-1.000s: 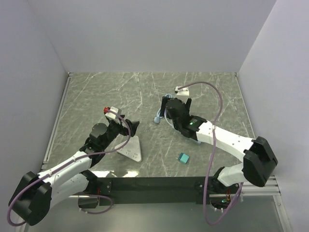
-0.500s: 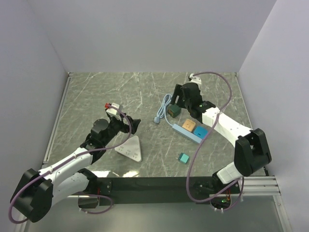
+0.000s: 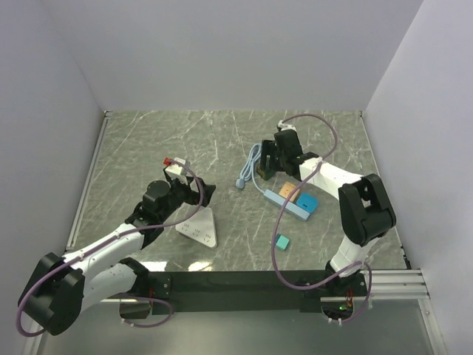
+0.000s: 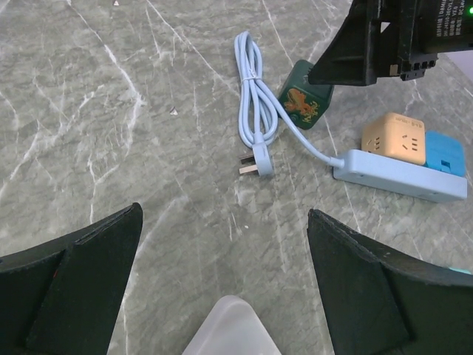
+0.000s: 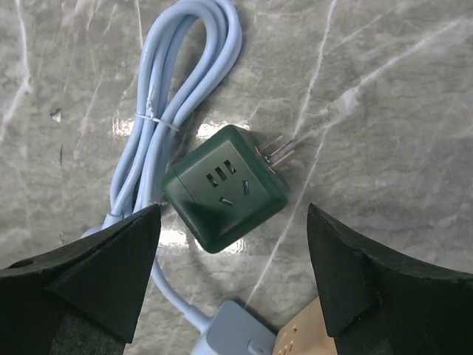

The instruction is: Insert the plug

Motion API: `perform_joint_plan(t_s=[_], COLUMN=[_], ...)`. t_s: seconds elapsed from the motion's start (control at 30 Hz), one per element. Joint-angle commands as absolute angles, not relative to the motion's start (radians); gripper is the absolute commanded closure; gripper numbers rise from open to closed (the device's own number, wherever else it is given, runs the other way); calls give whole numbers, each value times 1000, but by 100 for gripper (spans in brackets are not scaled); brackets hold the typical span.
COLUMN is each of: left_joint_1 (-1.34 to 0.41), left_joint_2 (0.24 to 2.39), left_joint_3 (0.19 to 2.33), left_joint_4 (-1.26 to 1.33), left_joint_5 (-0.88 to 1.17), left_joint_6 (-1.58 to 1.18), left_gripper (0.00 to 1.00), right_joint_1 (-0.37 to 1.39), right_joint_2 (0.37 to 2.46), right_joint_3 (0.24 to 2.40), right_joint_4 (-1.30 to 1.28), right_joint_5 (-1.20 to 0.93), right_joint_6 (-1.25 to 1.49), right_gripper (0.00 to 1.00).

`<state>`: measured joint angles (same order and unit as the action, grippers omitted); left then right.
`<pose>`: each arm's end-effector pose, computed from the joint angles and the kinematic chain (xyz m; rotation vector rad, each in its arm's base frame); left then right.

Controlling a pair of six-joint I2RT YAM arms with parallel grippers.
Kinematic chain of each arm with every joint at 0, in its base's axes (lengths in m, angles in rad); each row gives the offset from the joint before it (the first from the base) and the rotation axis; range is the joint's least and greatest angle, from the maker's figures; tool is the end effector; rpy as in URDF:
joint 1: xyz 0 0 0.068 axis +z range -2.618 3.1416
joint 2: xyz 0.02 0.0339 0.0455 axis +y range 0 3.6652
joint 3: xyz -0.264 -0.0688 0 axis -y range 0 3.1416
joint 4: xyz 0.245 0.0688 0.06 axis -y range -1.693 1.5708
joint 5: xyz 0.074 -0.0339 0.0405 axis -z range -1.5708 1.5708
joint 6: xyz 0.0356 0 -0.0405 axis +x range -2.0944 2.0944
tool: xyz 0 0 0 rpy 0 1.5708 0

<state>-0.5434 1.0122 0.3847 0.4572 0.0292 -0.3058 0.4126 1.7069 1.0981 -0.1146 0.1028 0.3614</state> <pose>0.1892 -0.1155 0.2235 0.2334 1.7702 -0.6436 0.3433 0.1463 0.2117 -0.0055 2.3059 0.2826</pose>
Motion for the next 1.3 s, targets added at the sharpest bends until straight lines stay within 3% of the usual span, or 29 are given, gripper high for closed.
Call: perform_joint_plan(t_s=[0.0,0.9,1.0,1.03,1.27], left_joint_1=[-540,-540,-540,-540,-540], left_joint_2=[1022,1040,1046,1046,1022], left_joint_3=[440,454,456,457,462], left_joint_4=[457,428,430,428,437], left_joint_5=[25,3,2,3,9], left_joint_6=[-314,-298,-296,-296,-284], left_gripper=[1,1,0,0,1], right_joint_1=[410,397,399,397,399], right_joint_2=[1736,1852,1858,1861,1740], right_joint_3=[1181,1184,1192,1195,1204], right_joint_4=[-69,-104,-121,-124,-179], right_joint_5=[83,-29,-31,-29,-72], right_joint_6=[269,178,181,181,199], right_gripper=[13,15,29,42,85])
